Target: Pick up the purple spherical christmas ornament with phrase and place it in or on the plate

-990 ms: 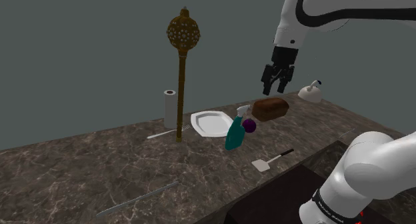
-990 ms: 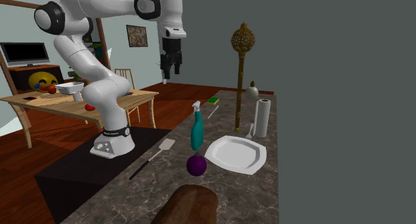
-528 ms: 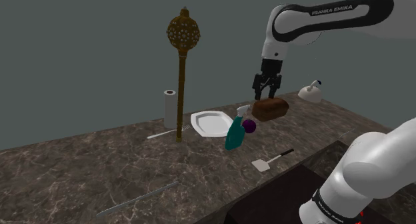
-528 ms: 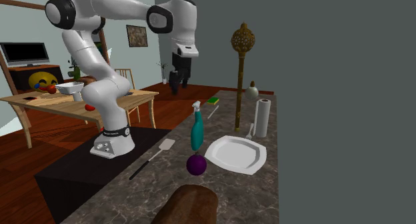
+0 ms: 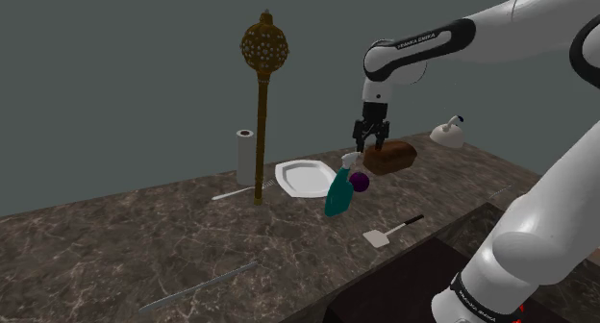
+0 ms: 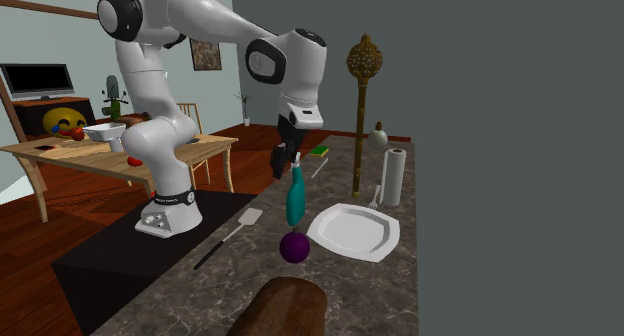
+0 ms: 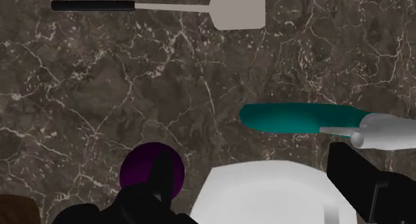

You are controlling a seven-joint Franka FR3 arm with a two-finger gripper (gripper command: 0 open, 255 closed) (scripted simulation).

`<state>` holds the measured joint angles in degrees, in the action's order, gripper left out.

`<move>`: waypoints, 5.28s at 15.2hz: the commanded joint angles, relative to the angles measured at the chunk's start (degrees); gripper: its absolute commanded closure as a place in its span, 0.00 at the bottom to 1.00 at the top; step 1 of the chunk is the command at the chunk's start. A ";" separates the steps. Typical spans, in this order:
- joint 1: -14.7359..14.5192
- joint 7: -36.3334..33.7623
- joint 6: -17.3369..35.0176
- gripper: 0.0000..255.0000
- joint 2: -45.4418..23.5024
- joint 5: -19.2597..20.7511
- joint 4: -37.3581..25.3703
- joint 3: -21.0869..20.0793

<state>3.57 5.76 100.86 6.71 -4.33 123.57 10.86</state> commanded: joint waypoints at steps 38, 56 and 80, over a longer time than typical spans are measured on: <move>7.21 11.43 3.67 1.00 -38.72 -6.49 -21.87 2.70; 6.77 10.10 -4.97 1.00 -32.17 -4.81 -24.19 3.56; 0.32 -6.28 -16.68 1.00 -58.36 -11.33 -64.29 -3.65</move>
<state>3.91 -0.59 83.70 -51.18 -15.63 59.23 7.24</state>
